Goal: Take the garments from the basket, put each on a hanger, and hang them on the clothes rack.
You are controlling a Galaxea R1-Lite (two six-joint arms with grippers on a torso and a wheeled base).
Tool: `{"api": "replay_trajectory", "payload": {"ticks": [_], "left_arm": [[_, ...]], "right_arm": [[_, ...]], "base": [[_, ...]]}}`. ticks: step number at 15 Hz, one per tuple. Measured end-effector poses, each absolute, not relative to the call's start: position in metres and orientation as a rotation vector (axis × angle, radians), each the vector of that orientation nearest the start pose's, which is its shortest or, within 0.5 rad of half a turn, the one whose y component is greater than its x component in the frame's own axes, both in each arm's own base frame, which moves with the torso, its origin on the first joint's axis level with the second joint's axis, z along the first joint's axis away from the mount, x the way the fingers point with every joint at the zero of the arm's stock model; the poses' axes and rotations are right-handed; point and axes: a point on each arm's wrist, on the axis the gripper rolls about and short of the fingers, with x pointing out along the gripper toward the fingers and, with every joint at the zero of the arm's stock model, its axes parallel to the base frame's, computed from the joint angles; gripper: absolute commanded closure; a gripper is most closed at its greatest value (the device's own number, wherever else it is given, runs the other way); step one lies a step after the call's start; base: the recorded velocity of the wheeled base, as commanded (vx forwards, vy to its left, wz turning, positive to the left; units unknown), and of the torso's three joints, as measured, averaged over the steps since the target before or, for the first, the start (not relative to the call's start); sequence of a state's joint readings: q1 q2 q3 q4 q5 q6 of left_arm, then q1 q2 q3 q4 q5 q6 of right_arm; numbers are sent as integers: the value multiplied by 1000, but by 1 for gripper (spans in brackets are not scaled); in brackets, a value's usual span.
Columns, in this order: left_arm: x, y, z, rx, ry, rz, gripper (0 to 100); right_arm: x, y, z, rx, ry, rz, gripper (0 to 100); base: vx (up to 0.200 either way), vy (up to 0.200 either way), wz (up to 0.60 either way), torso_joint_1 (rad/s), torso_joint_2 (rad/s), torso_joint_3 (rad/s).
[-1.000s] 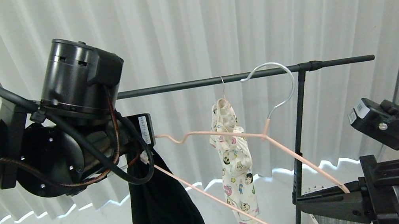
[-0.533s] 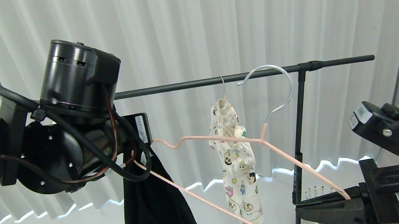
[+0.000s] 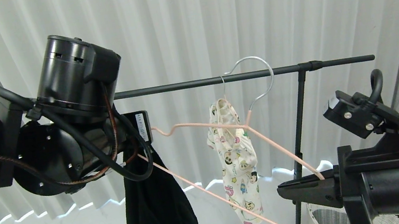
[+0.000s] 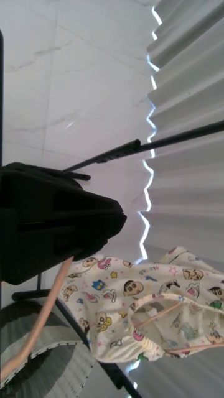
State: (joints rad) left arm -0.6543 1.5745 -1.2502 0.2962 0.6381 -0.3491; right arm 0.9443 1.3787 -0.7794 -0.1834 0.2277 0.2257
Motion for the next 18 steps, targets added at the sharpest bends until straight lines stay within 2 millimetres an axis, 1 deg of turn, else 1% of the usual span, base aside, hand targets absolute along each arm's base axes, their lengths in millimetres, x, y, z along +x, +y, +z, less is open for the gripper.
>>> {"api": "replay_trajectory", "payload": {"ticks": [4, 8, 10, 12, 15, 18], "left_arm": [[211, -166, 266, 26, 469, -2, 100], [190, -181, 278, 9, 452, -147, 100], [179, -187, 282, -1, 458, -238, 100], [173, -190, 285, -10, 446, -272, 100], [165, -201, 290, -29, 411, -332, 100], [157, -205, 289, -19, 412, -365, 100]], "right_arm": [[134, 195, 211, 30, 568, 1094, 100], [142, 207, 204, 23, 585, 1093, 100], [145, 215, 206, 23, 582, 1104, 100], [146, 223, 205, 19, 587, 1117, 100], [149, 234, 203, 20, 586, 1128, 100], [152, 237, 199, 18, 595, 1119, 100]], "base": [[0, 0, 0, 0, 0, 0], [0, 0, 0, 0, 0, 0], [0, 0, 0, 0, 0, 0], [0, 0, 0, 0, 0, 0], [0, 0, 0, 0, 0, 0], [0, 0, 0, 0, 0, 0]]}}
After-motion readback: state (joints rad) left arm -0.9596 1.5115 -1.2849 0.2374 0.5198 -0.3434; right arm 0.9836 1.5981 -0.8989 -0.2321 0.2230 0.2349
